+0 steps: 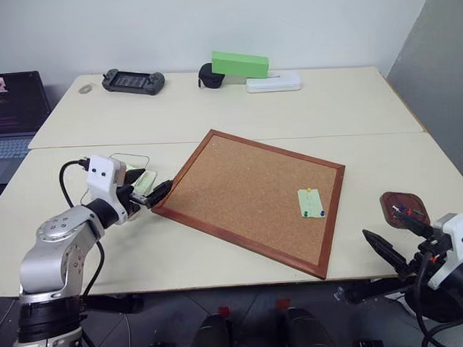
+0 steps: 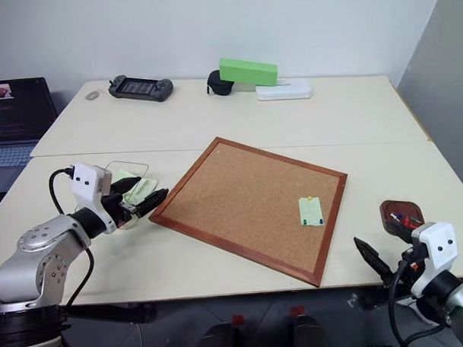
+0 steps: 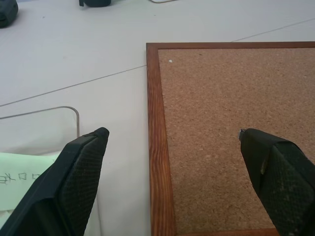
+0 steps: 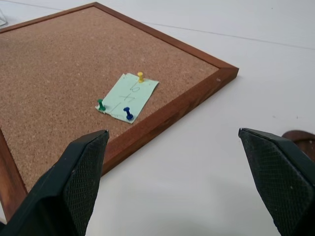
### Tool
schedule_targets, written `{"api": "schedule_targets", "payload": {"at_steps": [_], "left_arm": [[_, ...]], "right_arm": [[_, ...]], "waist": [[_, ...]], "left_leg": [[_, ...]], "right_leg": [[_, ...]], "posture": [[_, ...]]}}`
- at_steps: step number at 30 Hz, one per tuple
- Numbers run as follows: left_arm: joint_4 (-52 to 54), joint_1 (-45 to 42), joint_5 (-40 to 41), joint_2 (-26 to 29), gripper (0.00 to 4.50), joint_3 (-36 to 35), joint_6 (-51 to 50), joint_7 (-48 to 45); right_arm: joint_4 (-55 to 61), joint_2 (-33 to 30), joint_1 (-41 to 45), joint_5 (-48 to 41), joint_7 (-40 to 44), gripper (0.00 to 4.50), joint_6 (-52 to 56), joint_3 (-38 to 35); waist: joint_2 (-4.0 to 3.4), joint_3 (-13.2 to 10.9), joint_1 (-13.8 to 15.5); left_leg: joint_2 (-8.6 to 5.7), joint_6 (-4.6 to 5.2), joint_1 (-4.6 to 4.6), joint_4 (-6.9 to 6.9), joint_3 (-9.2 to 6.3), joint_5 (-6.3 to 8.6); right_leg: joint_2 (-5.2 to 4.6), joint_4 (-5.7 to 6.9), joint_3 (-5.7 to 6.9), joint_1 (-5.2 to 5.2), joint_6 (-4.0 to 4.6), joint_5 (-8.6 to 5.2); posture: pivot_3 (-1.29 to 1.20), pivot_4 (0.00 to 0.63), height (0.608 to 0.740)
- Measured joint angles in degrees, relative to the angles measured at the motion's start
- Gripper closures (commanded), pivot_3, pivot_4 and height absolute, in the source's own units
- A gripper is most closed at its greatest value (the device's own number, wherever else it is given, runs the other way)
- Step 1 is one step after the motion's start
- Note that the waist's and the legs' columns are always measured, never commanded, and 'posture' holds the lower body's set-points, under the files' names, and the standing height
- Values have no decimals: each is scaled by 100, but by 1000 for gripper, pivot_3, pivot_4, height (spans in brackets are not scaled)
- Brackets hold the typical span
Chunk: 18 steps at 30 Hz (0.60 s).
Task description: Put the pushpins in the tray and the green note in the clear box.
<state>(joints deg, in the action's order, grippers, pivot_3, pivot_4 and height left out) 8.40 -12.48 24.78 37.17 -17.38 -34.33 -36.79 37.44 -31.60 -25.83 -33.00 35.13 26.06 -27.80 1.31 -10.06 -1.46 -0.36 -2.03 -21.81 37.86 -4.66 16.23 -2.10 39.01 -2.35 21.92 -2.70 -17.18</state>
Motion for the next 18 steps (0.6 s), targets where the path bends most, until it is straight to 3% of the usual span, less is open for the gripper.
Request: {"api": "schedule_targets", "payload": {"at_steps": [18], "left_arm": [[-113,-202,-14,90,10,173,-7,-39]], "right_arm": [[269,42,-80,-30,-164,0,84,51]], "waist": [[0,0,-2]], "left_leg": [[-1,0,1,1,5,0]], "right_leg": [[2,0,4,0,0,0]], "posture": [[0,150,740]]}}
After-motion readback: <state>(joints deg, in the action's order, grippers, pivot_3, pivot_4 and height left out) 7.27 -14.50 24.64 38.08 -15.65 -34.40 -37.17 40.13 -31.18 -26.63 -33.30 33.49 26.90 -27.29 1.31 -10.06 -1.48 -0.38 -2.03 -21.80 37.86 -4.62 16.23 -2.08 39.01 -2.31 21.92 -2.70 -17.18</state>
